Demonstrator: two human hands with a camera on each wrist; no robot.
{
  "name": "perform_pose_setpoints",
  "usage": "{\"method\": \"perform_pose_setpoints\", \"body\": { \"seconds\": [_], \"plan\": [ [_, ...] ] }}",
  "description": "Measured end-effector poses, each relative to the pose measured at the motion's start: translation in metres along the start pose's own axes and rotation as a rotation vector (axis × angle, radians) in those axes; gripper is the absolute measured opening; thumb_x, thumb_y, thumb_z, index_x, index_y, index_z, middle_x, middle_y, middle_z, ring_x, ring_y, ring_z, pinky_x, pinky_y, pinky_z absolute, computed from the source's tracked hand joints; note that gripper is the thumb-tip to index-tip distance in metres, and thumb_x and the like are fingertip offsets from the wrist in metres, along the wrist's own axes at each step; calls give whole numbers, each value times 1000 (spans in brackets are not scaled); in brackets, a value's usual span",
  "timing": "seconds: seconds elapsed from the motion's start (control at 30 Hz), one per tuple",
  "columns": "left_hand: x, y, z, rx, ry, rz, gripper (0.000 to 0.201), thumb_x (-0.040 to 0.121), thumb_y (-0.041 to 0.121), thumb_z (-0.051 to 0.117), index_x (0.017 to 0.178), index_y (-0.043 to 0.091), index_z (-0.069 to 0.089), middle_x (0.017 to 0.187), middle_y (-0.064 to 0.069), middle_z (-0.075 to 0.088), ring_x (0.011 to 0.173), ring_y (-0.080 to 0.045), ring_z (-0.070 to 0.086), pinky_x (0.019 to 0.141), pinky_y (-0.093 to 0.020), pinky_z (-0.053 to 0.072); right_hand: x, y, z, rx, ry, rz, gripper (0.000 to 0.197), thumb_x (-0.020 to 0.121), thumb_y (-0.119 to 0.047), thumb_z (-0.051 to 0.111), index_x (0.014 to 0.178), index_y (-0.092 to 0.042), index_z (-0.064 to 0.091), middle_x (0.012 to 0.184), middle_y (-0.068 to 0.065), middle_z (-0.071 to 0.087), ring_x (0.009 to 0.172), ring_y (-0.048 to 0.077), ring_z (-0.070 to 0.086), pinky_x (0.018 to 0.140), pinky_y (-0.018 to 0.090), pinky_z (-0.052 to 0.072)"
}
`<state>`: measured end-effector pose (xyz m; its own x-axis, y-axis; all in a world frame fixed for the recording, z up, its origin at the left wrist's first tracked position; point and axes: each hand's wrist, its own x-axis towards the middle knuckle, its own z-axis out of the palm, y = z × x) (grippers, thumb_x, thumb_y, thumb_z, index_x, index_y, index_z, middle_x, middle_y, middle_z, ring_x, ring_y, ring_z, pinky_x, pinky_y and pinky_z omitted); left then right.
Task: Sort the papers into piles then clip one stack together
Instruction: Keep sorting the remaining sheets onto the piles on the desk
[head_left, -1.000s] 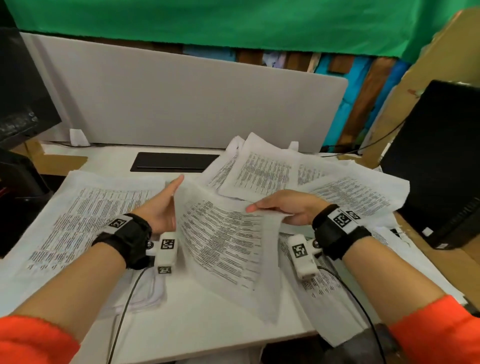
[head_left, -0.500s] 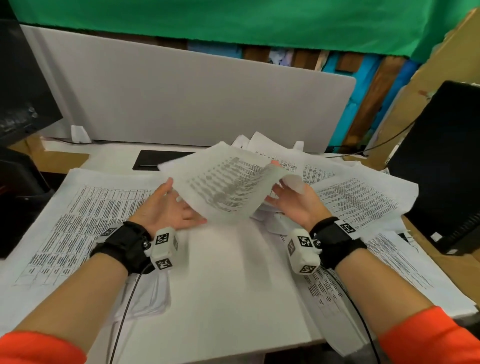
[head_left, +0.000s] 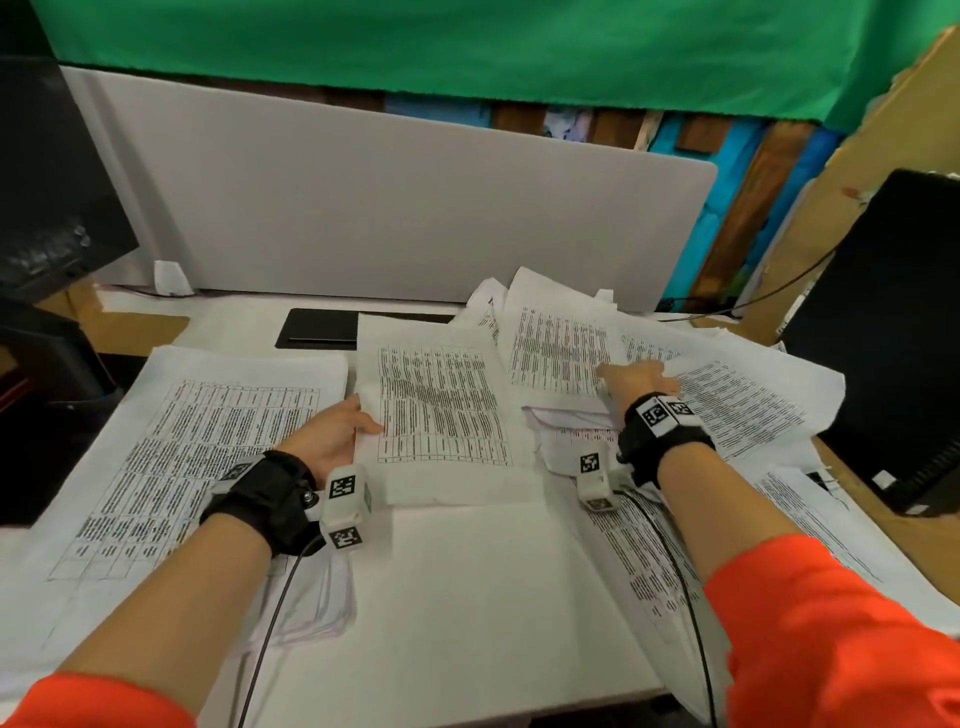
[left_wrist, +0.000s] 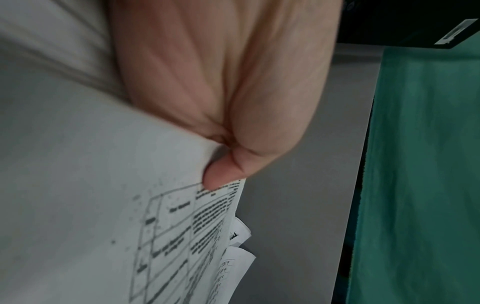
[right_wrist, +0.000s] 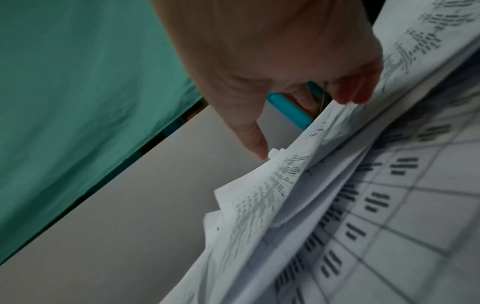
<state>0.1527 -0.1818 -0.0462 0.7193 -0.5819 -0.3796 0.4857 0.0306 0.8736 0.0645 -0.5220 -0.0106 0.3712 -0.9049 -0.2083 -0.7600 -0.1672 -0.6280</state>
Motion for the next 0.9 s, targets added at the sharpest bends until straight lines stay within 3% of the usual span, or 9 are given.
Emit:
{"method": "perform_pose_setpoints", "body": {
  "seconds": [0.07,0.13,0.2,0.37,0.5,0.57,0.73,0.83,0.9],
  "plan": [
    [-1,-1,1,24,10,-9,39,92,-11,31,123,6,48,80,-12,76,70,-25,74,52,-34,58,8,2,1,-7,-142,-125,50,84,-38,69,123,-9,57,118,11,58,115,28,56,101,40,48],
    [-4,-1,3,26,6,-24,35,94,-5,32,121,5,52,84,-16,75,71,-28,74,54,-38,59,5,5,0,0,-283,-211,10,90,-19,65,86,-14,57,87,4,55,79,17,58,72,28,57],
    [-5,0,4,17,10,-37,39,94,-4,34,129,4,49,91,-18,73,75,-31,73,54,-38,59,7,8,1,6,-243,-218,19,96,-12,53,77,-11,52,82,6,54,69,18,55,61,24,47],
    [-4,-1,4,50,96,-24,44,93,-8,32,135,3,43,96,-14,64,81,-28,63,43,-27,54,9,36,-11,114,98,-345,49,103,-36,40,90,3,66,89,24,66,87,37,63,75,34,47],
    [-1,-2,2,1,124,-67,37,96,3,40,132,4,47,102,-17,67,79,-31,70,47,-33,56,-9,33,-2,657,-302,-167,20,99,-14,52,82,-5,59,97,16,62,77,18,56,78,30,52],
    [-1,-2,0,-18,138,-60,37,98,8,42,134,4,46,104,-17,68,74,-28,74,51,-35,57,-33,25,4,786,-528,-57,6,96,-1,54,95,-6,58,98,12,63,80,18,60,65,27,58],
    [-2,-4,0,-40,191,-35,36,101,18,41,132,2,48,84,-12,75,66,-24,74,50,-32,57,-78,18,30,423,-761,-221,20,96,-1,55,116,0,57,100,16,69,77,23,69,51,28,56],
    [-5,-3,7,-47,161,-7,34,102,33,36,118,9,55,63,-4,74,54,-16,71,41,-25,53,-86,15,46,414,-810,-205,30,94,1,58,122,9,53,123,28,62,103,37,67,66,38,61],
    [-5,-2,10,-19,146,18,39,99,42,38,116,12,56,69,-2,75,56,-14,72,40,-23,53,-91,15,54,394,-829,-228,34,93,1,60,126,6,53,127,25,61,113,38,63,83,47,59]
  ]
}}
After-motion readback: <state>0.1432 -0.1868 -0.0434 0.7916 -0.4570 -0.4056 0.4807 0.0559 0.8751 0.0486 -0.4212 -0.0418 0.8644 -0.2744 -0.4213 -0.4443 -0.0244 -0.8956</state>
